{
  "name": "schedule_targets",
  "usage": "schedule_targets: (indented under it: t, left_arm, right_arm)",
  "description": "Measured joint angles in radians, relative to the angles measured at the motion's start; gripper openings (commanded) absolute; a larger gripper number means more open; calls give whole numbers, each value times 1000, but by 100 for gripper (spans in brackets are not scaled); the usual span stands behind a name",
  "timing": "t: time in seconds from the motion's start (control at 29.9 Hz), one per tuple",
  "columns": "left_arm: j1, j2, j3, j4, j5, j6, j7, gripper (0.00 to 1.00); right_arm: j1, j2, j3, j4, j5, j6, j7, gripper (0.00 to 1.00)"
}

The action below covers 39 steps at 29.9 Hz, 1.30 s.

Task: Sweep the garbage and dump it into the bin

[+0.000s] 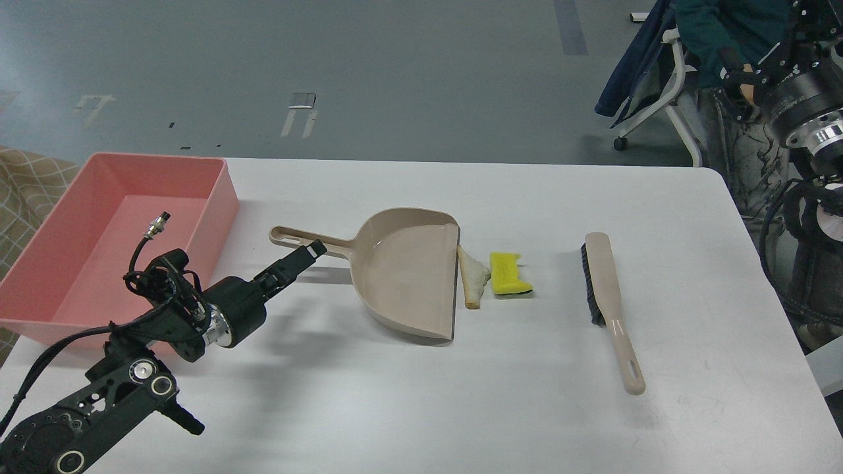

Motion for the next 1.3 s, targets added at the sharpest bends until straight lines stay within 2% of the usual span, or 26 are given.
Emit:
schedule_targets:
  t: [0.5, 0.84, 1.0, 1.07, 1.1, 1.14, 1.2, 1.3]
  left_arm:
    - [-51, -80, -3, 142, -4, 69, 19, 95]
    - [-116, -125, -2, 190, -5, 86, 26, 94]
    - [-136, -146, 0, 214, -7, 88, 40, 81]
    - [-137, -148, 0, 216, -10, 88, 48, 64]
    - [-137, -149, 0, 216, -12, 88, 51, 64]
    - [-137, -149, 1, 216, -15, 88, 53, 56]
    - [-137, -149, 2, 216, -21, 88, 56, 49]
    - [-137, -149, 2, 215, -29, 87, 70, 25]
  right_arm:
    - [-4, 0, 1, 11, 0, -1, 0, 100]
    - [-7, 1, 0, 14, 0, -3, 0, 100]
    - [-9, 0, 0, 14, 0, -3, 0, 100]
    - [-9, 0, 1, 14, 0, -3, 0, 100]
    - [-9, 0, 1, 14, 0, -3, 0, 100]
    - [-9, 0, 2, 14, 0, -3, 0, 100]
    - [-8, -1, 2, 14, 0, -3, 0, 100]
    - [-8, -1, 2, 13, 0, -3, 0, 100]
